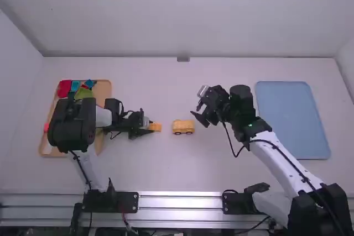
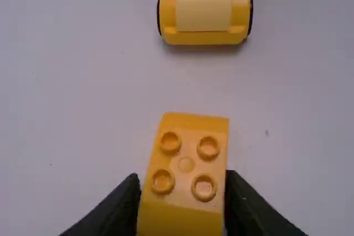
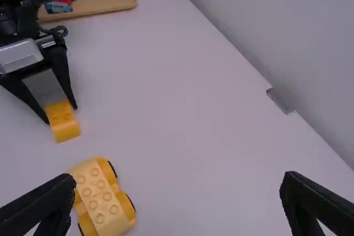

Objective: Assemble lego blocks to make yellow taxi

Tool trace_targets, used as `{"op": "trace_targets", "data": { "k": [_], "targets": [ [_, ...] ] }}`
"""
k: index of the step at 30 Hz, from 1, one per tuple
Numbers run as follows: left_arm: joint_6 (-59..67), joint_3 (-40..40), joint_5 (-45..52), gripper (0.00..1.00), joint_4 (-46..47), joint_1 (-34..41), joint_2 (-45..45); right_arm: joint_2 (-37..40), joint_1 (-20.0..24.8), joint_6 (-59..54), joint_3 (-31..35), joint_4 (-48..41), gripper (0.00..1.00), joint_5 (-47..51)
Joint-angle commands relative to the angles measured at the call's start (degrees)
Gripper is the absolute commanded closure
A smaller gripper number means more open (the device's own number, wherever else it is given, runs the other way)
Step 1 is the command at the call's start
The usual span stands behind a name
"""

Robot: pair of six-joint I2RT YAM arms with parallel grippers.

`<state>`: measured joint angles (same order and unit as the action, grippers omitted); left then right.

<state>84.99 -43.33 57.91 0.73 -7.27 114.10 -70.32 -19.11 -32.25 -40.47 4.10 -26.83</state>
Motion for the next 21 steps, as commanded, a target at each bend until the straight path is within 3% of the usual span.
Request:
{"op": "trace_targets", "data": {
  "k": [1, 5, 8, 12, 16, 21],
  "targets": [
    [0.35, 0.66, 1.36, 0.65, 0.37, 0.24, 0.59, 1.01, -0.07, 0.96, 0.0, 0.15, 0.01, -0.33],
    [0.33, 0.57, 1.75, 0.69, 0.31, -0.2, 0.55, 1.01, -0.02, -1.07, 0.0, 0.13, 0.01, 0.04],
    [0.35, -0.2, 4.42, 0.84, 1.33, -0.15, 0.0, 1.01, -0.07, -3.82, 0.0, -1.29, 0.01, -0.28],
    [0.13, -2.16, 5.92, 0.89, 5.95, -0.24, -2.71, 0.87, 0.0, -5.2, 0.04, -5.49, 0.01, -0.33],
    [0.13, -4.09, 5.7, 0.87, 10.93, 0.66, -5.97, -2.32, -0.02, -14.32, 0.04, -10.71, 0.01, -5.35],
    [0.31, -5.81, 5.66, 0.82, 15.98, 2.6, -10.32, -12.57, 1.29, -19.74, 0.04, -7.98, 0.01, -15.52]
  ]
}}
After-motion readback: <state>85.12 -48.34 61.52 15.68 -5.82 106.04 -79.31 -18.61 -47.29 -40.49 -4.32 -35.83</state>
